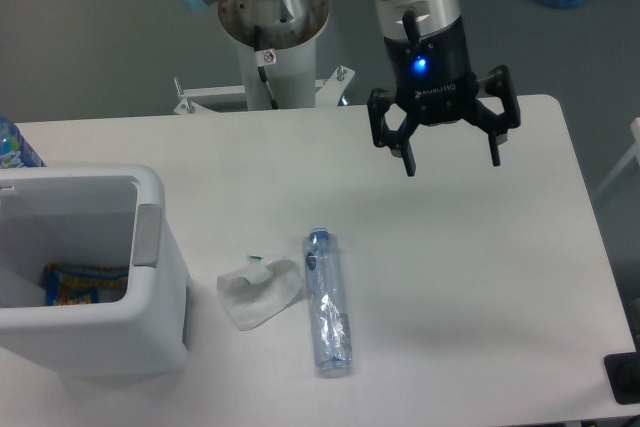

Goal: Place the trash in the trash can
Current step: 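Move the open gripper down toward the crumpled white tissue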

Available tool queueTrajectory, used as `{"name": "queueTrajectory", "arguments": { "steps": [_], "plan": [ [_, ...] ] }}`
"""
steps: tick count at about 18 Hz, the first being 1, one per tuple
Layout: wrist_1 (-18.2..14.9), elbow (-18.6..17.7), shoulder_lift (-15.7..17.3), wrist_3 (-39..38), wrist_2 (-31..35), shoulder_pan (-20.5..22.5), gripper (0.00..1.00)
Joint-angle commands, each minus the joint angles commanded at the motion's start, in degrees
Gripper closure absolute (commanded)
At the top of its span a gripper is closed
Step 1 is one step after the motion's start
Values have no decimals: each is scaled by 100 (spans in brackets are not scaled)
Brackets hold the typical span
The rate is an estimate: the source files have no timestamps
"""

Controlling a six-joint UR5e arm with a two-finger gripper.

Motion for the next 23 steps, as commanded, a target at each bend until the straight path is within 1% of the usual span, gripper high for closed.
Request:
{"name": "queueTrajectory", "arguments": {
  "steps": [7, 12, 14, 15, 19, 23],
  "plan": [
    [26, -9, -18, -53, -17, -44, 0],
    [70, -9, -123, -70, -79, -53, 0],
    [70, -26, -141, -288, -184, -53, 0],
    [79, -53, -141, -464, -211, -61, 0],
    [79, -105, -211, -650, -220, -62, 0],
    [141, -298, -237, -721, -264, -149, 0]
  ]
}}
